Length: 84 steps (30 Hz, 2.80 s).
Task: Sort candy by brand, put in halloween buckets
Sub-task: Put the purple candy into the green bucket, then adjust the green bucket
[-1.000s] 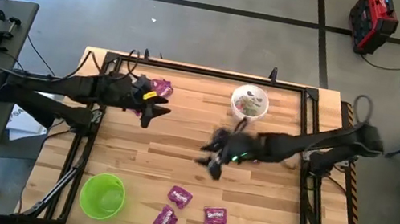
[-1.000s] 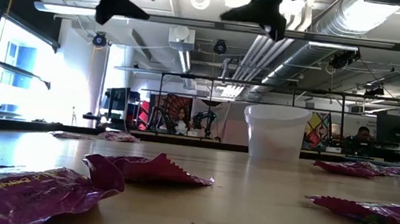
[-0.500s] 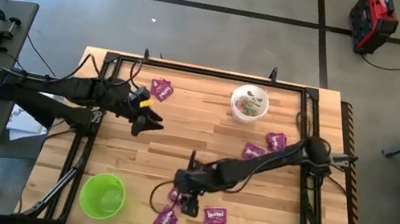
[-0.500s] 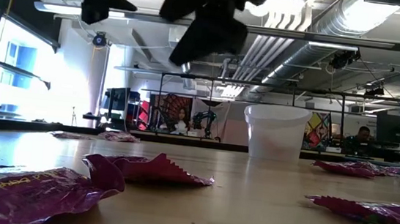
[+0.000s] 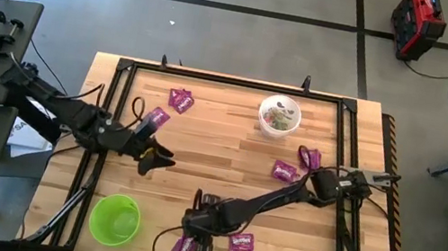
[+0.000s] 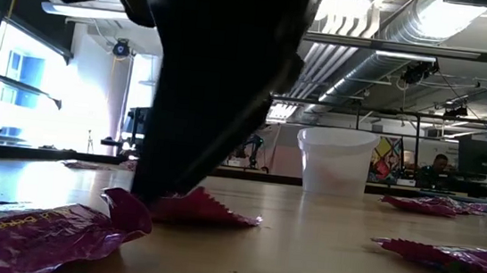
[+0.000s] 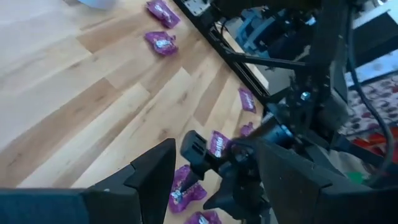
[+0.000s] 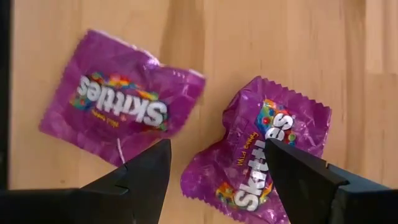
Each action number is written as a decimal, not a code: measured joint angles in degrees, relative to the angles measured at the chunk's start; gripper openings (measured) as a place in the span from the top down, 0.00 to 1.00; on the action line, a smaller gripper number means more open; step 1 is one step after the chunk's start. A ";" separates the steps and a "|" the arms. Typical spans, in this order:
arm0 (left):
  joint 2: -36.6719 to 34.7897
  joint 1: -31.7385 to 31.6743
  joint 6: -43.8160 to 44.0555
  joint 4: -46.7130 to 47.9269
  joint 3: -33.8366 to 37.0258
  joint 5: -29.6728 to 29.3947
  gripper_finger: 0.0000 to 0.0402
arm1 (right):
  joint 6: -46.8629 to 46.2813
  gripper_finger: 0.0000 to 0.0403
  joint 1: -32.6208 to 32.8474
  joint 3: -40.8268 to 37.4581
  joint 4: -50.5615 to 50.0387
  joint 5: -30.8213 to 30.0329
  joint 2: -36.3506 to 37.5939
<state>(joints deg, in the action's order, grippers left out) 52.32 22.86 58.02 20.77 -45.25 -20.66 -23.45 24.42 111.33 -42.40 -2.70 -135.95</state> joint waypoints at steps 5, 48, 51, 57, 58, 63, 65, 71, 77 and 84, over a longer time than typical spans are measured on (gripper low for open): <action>0.91 2.13 0.35 0.38 0.00 -4.32 0.47 | -3.59 0.37 0.66 0.15 -3.10 -8.12 -0.62; -17.46 0.69 -18.21 -2.64 -5.03 -9.38 0.47 | 23.48 1.00 -5.37 21.11 29.53 0.93 -4.97; -16.99 0.68 -18.20 -2.66 -5.03 -10.24 0.47 | 21.19 1.00 -6.06 21.13 34.84 3.11 -7.41; -15.92 0.69 -16.62 -2.64 -5.01 -10.97 0.47 | 15.18 1.00 -6.44 21.11 47.14 5.01 -12.68; -15.71 0.69 -16.33 -2.64 -4.99 -10.98 0.47 | 13.80 1.00 -6.44 21.11 49.74 5.68 -13.15; -14.77 0.69 -15.58 -2.66 -4.98 -11.48 0.47 | 7.92 1.00 -6.40 21.13 53.62 7.07 -13.76; -14.50 0.69 -14.98 -2.68 -4.98 -11.50 0.47 | 6.33 1.00 -6.40 21.13 53.03 6.60 -13.87; -14.30 0.69 -14.60 -3.33 -4.98 -11.52 0.47 | -2.05 0.85 -6.81 21.13 52.61 5.31 -13.87; -14.37 0.71 -15.06 -4.38 -4.98 -11.78 0.47 | -1.98 0.55 -6.84 21.39 52.60 5.69 -13.87; -14.35 0.69 -16.25 -4.33 -4.98 -10.39 0.47 | 3.70 0.42 -7.48 21.39 50.52 8.87 -11.97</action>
<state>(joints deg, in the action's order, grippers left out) 37.98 23.55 41.77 16.44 -50.24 -31.05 -19.75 16.94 132.73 8.12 6.18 -147.92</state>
